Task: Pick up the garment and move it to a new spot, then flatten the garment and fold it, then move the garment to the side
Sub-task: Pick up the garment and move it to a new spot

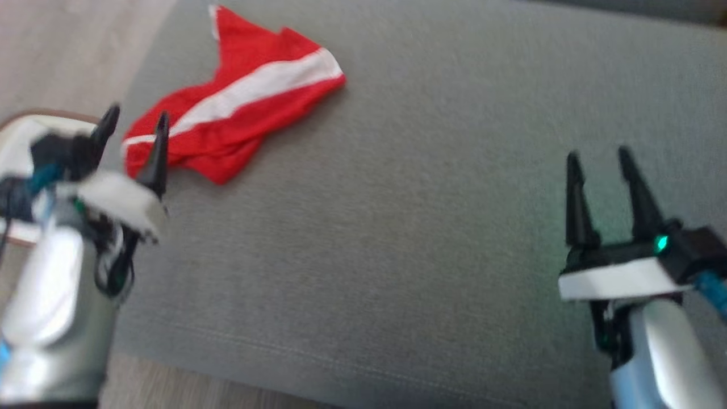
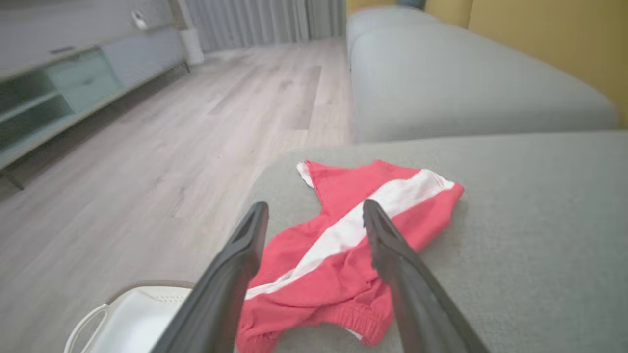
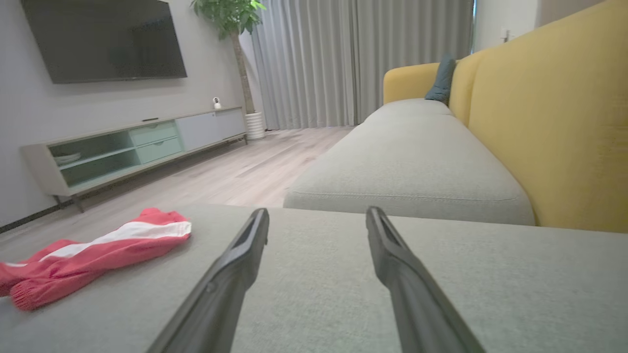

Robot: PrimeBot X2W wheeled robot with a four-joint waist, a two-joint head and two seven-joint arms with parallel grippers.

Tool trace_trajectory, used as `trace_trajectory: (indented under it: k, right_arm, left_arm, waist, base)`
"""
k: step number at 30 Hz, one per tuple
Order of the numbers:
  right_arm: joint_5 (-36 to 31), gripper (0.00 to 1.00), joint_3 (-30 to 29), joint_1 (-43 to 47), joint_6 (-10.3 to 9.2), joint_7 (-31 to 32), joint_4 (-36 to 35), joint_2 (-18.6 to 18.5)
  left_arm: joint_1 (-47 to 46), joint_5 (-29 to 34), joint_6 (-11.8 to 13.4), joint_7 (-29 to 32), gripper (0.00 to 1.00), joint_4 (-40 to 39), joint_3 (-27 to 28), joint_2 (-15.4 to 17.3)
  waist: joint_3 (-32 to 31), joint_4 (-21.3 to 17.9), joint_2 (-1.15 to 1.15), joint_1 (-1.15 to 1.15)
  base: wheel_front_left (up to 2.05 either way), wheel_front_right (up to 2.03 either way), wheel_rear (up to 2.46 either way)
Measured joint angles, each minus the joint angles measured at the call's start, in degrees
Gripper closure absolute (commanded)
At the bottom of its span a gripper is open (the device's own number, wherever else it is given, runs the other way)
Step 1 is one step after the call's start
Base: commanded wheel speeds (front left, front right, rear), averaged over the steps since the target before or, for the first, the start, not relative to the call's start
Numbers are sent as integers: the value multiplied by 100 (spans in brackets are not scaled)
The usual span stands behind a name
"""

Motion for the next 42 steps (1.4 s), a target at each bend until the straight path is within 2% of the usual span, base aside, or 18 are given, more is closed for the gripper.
trace_trajectory:
  k: [8, 13, 19, 24, 30, 31, 36, 42]
  right_arm:
    - [-140, 0, -219, -449, 0, 134, -619, -7]
    - [-189, 0, -200, -495, 0, 235, -869, -8]
    - [-246, 0, -245, -496, 0, 286, -1051, -8]
    - [-296, 0, -298, -536, 0, 331, -1178, -8]
    - [-338, 0, -326, -627, 0, 379, -1296, -8]
    - [-338, 0, -335, -627, 0, 421, -1326, -8]
    - [-345, 0, -352, -625, 0, 425, -1294, -8]
    - [-272, 0, -334, -616, 0, 319, -999, -8]
  left_arm:
    - [-1518, -1537, -24, 1169, 0, 989, -2056, 938]
    - [-2029, -2220, -23, 1639, 0, 1519, -2926, 1392]
    - [-2558, -2872, -24, 1895, 0, 2067, -3526, 1563]
    - [-2930, -3211, -30, 1940, 0, 2450, -3760, 1595]
    - [-3172, -3707, -26, 2119, 1, 2503, -4110, 1621]
    - [-3245, -3853, -26, 2103, 100, 2503, -4229, 1628]
    - [-3288, -3901, -25, 1539, 100, 2688, -4521, 1588]
    - [-3291, -3581, -24, 502, 100, 3058, -4752, 1540]
  waist:
    - [744, -484, 0, 1]
    - [1104, -765, 0, 1]
    - [1414, -983, 0, 0]
    - [1570, -1046, 0, -1]
    - [1685, -1031, 0, -1]
    - [1702, -1012, 0, -1]
    - [1579, -976, 0, 0]
    - [1198, -965, 0, -1]
  base:
    - [0, 0, 0]
    - [0, 0, 0]
    - [0, 0, 0]
    - [0, 0, 0]
    - [0, 0, 0]
    - [0, 0, 0]
    - [0, 0, 0]
    - [0, 0, 0]
